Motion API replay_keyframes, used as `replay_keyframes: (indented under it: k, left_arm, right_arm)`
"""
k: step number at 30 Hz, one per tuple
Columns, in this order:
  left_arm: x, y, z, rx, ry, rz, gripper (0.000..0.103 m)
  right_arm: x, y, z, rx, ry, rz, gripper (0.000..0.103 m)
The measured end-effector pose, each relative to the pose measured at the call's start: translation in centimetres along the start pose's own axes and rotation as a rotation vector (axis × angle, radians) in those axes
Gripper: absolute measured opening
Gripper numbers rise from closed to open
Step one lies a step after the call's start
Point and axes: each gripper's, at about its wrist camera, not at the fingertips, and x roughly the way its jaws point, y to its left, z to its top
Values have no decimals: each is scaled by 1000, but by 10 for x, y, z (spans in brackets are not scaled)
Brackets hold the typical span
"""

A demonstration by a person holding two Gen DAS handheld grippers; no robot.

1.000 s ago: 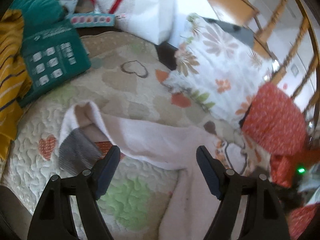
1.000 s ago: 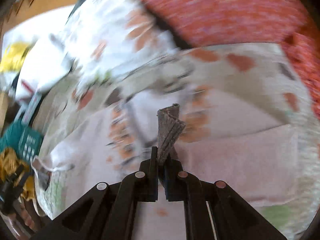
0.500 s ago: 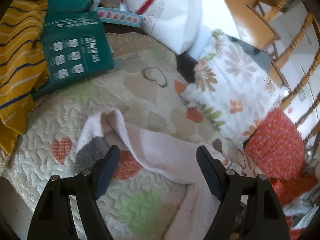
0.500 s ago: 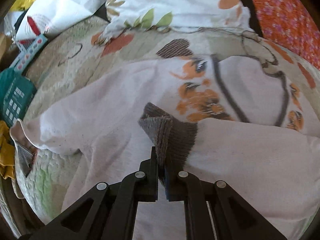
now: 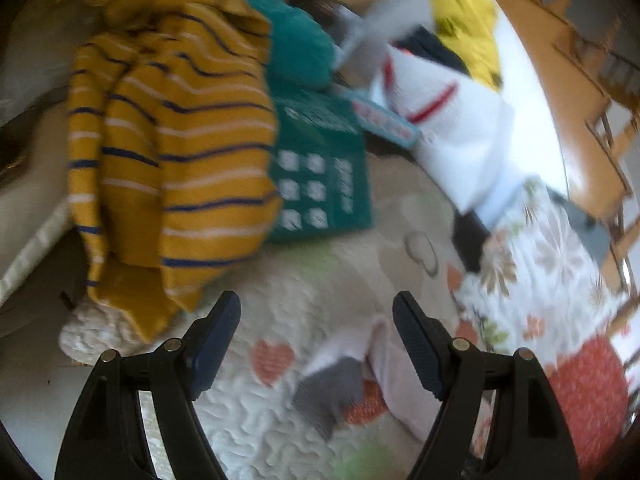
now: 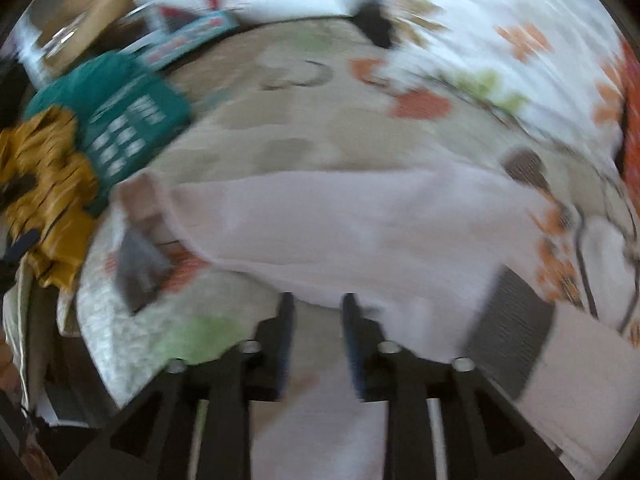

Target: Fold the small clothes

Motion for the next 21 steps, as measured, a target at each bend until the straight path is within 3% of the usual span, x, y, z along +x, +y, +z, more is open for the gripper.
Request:
replay_keyframes:
  k: [5,9,11,12,15,18,20,21]
  left_arm:
    - [-7,21,8,-69,-27,24,78]
    - [-8,32,12,-95,-23,27,78]
    - [-7,36,13,-110,-22,27,78]
    - [-7,38,14,-121,-22,28,78]
    - [-7,45,16,-152,-23,22,78]
    - [-6,46,16,-151,-19,27,78]
    - [-5,45,15,-142,-16,31,78]
    - [-4,44,15,-139,-15,34,78]
  right_arm:
    - [12,70,21,-211,-34,-40,40]
    - [27,128,39,-467,-67,-126,40]
    - [31,134,49,-465,-30,-72,40]
    - [33,135,57,-416,-8,-1,40]
    - [40,136,69,-311,12,144,53]
    - [66,153,62,-312,61,165,57]
    - [85,162,53,-338,107,139,48]
    - [95,166,47,-340,141,128,16]
